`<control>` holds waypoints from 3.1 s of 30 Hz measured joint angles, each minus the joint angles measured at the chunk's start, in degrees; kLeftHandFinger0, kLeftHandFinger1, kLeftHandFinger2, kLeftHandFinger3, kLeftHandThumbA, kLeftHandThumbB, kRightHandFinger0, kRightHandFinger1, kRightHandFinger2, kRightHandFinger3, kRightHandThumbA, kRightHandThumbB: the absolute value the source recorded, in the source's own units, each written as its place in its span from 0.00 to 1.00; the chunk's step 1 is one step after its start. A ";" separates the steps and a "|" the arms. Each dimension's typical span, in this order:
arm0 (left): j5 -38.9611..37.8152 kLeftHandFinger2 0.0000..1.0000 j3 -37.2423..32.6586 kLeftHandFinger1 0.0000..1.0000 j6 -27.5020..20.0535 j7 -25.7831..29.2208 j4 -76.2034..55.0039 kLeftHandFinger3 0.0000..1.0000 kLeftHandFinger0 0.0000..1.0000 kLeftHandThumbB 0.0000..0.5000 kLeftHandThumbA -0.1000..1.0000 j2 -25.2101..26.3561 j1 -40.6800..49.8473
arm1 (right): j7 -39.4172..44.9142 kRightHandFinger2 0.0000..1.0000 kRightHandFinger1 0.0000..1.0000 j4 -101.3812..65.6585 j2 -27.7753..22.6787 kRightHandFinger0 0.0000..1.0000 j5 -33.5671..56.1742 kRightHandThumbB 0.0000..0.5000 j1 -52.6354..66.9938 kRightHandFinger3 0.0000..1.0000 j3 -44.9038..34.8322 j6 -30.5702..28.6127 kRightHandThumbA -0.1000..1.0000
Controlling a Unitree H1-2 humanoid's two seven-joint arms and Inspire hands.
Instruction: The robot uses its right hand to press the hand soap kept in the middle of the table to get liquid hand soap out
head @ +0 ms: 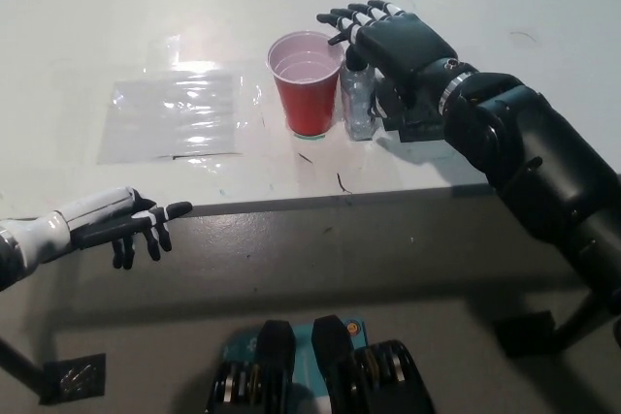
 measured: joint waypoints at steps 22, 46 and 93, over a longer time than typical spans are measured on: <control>0.03 0.46 0.05 0.30 -0.10 -0.03 -0.02 0.70 0.35 0.54 0.93 0.01 -0.04 | -3.45 1.00 1.00 1.91 1.76 1.00 -0.17 0.82 1.84 1.00 -0.68 -0.16 1.00; 0.08 0.43 0.49 0.29 -0.39 -0.45 -0.09 0.57 0.32 0.58 0.92 0.11 -1.40 | -12.42 1.00 1.00 8.45 1.23 1.00 -0.82 0.81 1.71 1.00 0.48 -2.25 1.00; -0.38 0.42 0.73 0.29 -0.87 -0.54 0.68 0.52 0.33 0.60 0.90 0.52 -3.49 | -21.22 1.00 1.00 14.29 3.57 1.00 -0.96 0.72 1.94 1.00 2.41 -2.36 1.00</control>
